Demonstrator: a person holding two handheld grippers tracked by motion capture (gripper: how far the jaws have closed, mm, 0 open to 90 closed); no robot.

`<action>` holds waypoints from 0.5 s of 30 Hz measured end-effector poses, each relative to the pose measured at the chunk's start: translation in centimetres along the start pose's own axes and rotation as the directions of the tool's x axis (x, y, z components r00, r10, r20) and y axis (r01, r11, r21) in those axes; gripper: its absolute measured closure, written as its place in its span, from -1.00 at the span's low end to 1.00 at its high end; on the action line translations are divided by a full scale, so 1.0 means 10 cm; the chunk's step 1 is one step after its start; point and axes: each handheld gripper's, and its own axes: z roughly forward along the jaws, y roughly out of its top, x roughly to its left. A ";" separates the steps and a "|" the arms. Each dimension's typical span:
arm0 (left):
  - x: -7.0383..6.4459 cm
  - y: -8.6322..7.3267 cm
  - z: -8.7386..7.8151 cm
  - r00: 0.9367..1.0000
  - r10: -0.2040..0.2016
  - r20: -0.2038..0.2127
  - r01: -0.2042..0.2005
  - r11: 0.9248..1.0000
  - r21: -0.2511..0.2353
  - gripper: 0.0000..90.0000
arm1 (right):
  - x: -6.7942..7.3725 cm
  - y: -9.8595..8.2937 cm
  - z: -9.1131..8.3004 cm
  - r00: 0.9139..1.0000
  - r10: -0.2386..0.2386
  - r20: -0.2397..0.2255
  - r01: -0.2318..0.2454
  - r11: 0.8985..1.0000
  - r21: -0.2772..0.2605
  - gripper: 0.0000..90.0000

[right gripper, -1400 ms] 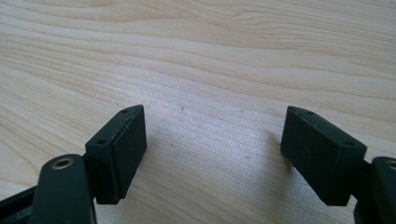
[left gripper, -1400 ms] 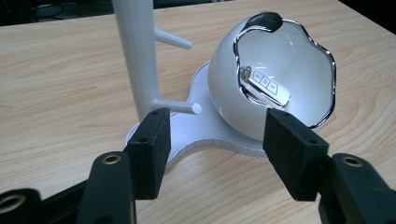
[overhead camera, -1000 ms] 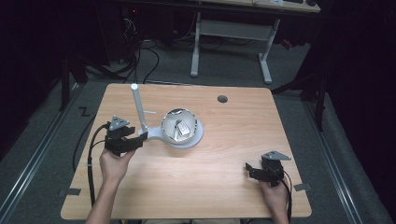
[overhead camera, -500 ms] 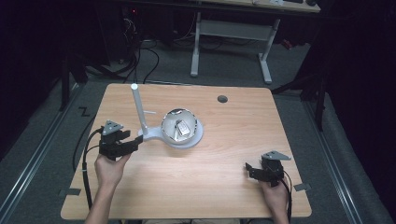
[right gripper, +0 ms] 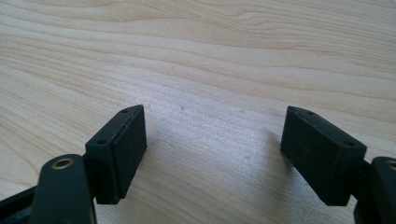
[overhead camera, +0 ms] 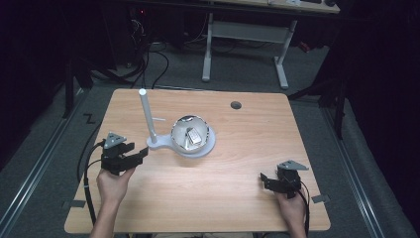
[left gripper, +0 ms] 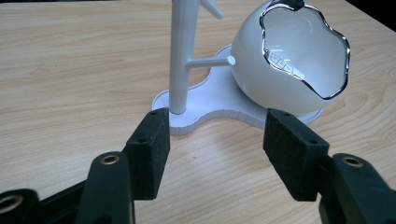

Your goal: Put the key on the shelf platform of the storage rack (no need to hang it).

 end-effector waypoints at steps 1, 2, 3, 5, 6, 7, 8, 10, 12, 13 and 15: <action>0.01 0.00 0.00 1.000 0.000 -0.002 0.000 1.000 0.001 -0.08 | 0.00 0.00 0.00 1.000 -0.001 0.000 0.001 1.000 0.000 -0.49; 0.02 0.00 0.00 1.000 -0.008 -0.006 0.008 1.000 0.000 -0.08 | 0.00 0.00 0.00 1.000 -0.001 0.000 0.001 1.000 -0.001 -0.49; 0.02 0.00 0.00 1.000 -0.008 -0.006 0.008 1.000 0.000 -0.08 | 0.00 0.00 0.00 1.000 -0.001 0.000 0.001 1.000 -0.001 -0.49; 0.04 0.00 -0.01 1.000 -0.002 -0.007 0.002 1.000 -0.001 -0.08 | 0.00 0.00 0.00 1.000 -0.001 0.001 0.001 1.000 -0.001 -0.49; 0.05 0.00 -0.01 1.000 -0.008 -0.012 0.008 1.000 -0.004 -0.08 | 0.00 0.00 0.00 1.000 -0.001 0.000 0.001 1.000 0.000 -0.49; 0.06 -0.01 -0.01 1.000 -0.023 -0.021 0.023 1.000 0.001 -0.08 | 0.00 0.00 0.00 1.000 0.000 0.000 0.000 1.000 0.000 -0.49; 0.06 -0.01 -0.01 1.000 -0.023 -0.021 0.023 1.000 0.001 -0.08 | 0.00 0.00 0.00 1.000 0.000 0.000 0.000 1.000 0.000 -0.49; 0.09 -0.01 -0.02 1.000 -0.008 -0.023 0.008 1.000 -0.002 -0.08 | 0.00 0.00 0.00 1.000 0.000 0.000 0.000 1.000 0.000 -0.49; 0.10 -0.01 -0.03 1.000 -0.019 -0.021 0.019 1.000 -0.001 -0.08 | 0.00 0.00 0.00 1.000 0.000 0.001 0.000 1.000 0.000 -0.49; 0.11 -0.01 -0.04 1.000 -0.021 -0.021 0.021 1.000 0.002 -0.08 | 0.00 0.00 0.00 1.000 0.000 0.001 0.000 1.000 0.000 -0.49; 0.11 -0.01 -0.04 0.999 -0.029 -0.024 0.029 1.000 0.000 -0.09 | 0.00 0.00 0.00 1.000 0.000 0.001 0.000 1.000 0.000 -0.49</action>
